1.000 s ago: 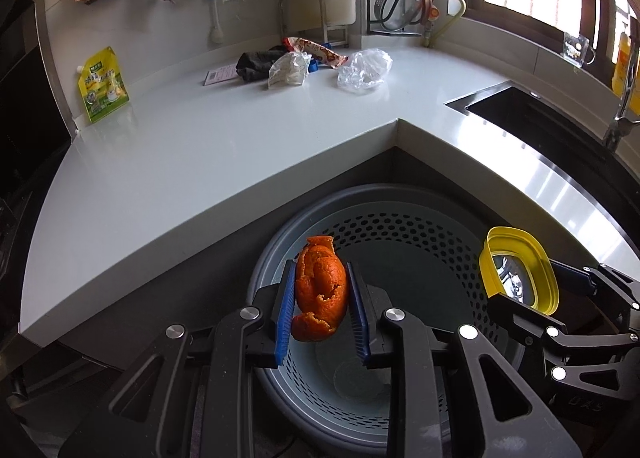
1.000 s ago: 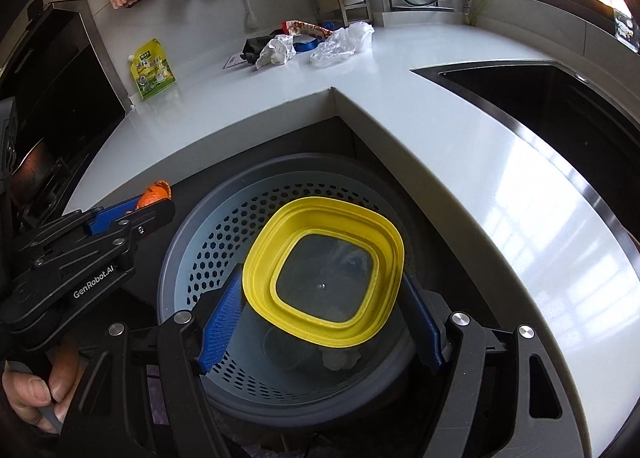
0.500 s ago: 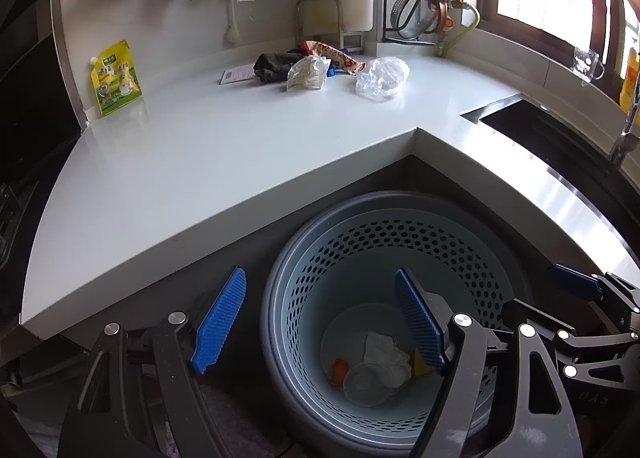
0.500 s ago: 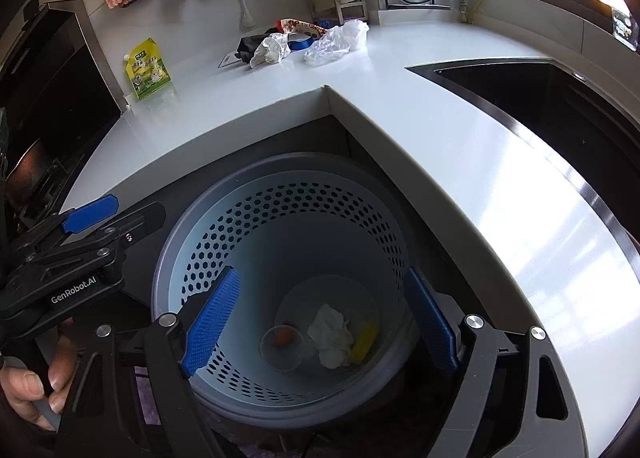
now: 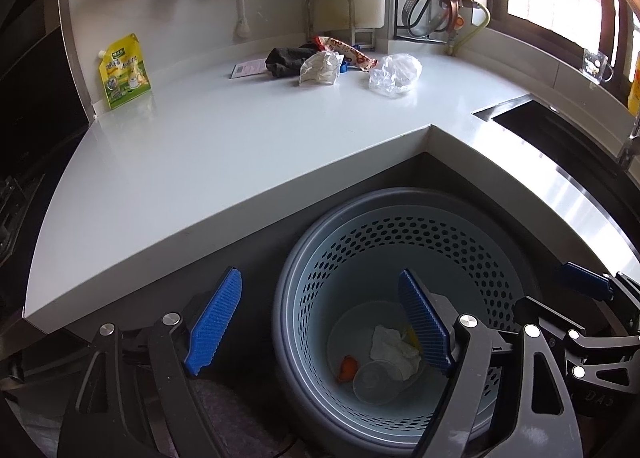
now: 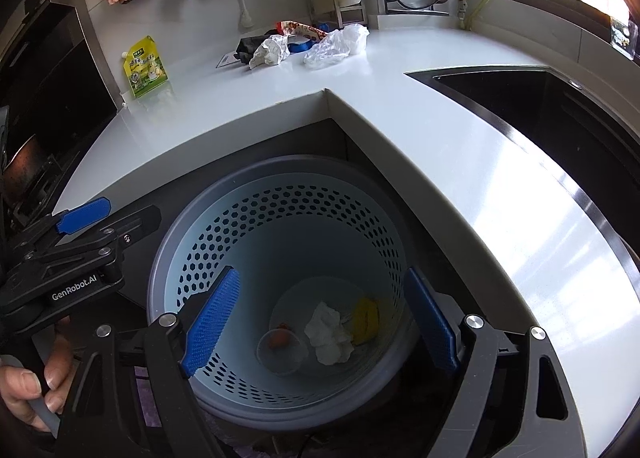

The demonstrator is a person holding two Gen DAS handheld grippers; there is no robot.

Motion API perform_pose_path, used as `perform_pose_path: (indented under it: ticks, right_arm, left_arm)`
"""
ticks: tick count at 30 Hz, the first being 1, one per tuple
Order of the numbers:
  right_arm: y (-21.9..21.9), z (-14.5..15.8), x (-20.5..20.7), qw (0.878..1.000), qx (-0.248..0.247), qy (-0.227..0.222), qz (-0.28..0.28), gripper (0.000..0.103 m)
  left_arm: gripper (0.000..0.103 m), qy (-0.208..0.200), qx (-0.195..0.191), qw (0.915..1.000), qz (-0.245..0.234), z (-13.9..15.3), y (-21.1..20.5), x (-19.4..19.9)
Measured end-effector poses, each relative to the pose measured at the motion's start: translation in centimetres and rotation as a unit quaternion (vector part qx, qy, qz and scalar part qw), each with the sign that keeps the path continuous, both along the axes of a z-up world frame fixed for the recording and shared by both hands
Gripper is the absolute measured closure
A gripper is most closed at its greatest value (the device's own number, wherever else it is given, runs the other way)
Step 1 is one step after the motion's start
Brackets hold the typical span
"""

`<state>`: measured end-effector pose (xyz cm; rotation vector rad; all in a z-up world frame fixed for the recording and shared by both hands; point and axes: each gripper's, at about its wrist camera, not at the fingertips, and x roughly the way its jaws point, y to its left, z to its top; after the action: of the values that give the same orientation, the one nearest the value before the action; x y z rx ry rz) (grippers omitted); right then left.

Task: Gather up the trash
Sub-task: 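Open both tools to drop the lid and peel into the basket, then move both open tools up to the counter toward the remaining trash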

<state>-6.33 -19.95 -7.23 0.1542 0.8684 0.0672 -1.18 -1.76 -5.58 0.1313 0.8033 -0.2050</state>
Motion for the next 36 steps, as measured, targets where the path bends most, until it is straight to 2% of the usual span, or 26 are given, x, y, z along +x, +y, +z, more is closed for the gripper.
perform_pose_path:
  ticks: [5, 9, 13, 21, 27, 32, 36]
  right_arm:
    - [0.1, 0.2, -0.2, 1.0, -0.006, -0.008, -0.005, 0.023]
    - [0.1, 0.6, -0.2, 1.0, -0.016, -0.019, -0.015, 0.023]
    - [0.1, 1.2, -0.4, 0.998, -0.024, -0.043, -0.027, 0.02]
    - [0.1, 3.4, 0.5, 0.989, -0.091, -0.094, -0.073, 0.02]
    - [-0.5, 6.7, 3.7, 0.982, -0.129, -0.114, -0.077, 0.02]
    - [-0.3, 9.8, 6.6, 0.968, -0.185, -0.158, -0.068, 0.02]
    - [-1.0, 11.3, 9.5, 0.966, -0.183, -0.17, -0.066, 0.02]
  left_arm:
    - [0.018, -0.007, 0.005, 1.0, 0.005, 0.3, 0.2, -0.2]
    - [0.007, -0.023, 0.008, 0.9996, 0.017, 1.0, 0.6, -0.4]
    - [0.006, -0.036, 0.004, 0.9988, 0.032, 1.8, 1.2, -0.2]
    - [0.006, -0.075, 0.002, 0.9952, 0.063, 4.0, 2.0, 0.9]
    - [0.006, -0.09, -0.005, 0.9929, 0.077, 6.2, 1.8, 3.8]
    - [0.006, -0.099, -0.017, 0.9917, 0.081, 8.1, 1.2, 6.7]
    - [0.006, -0.109, -0.019, 0.9902, 0.085, 9.5, 0.6, 9.6]
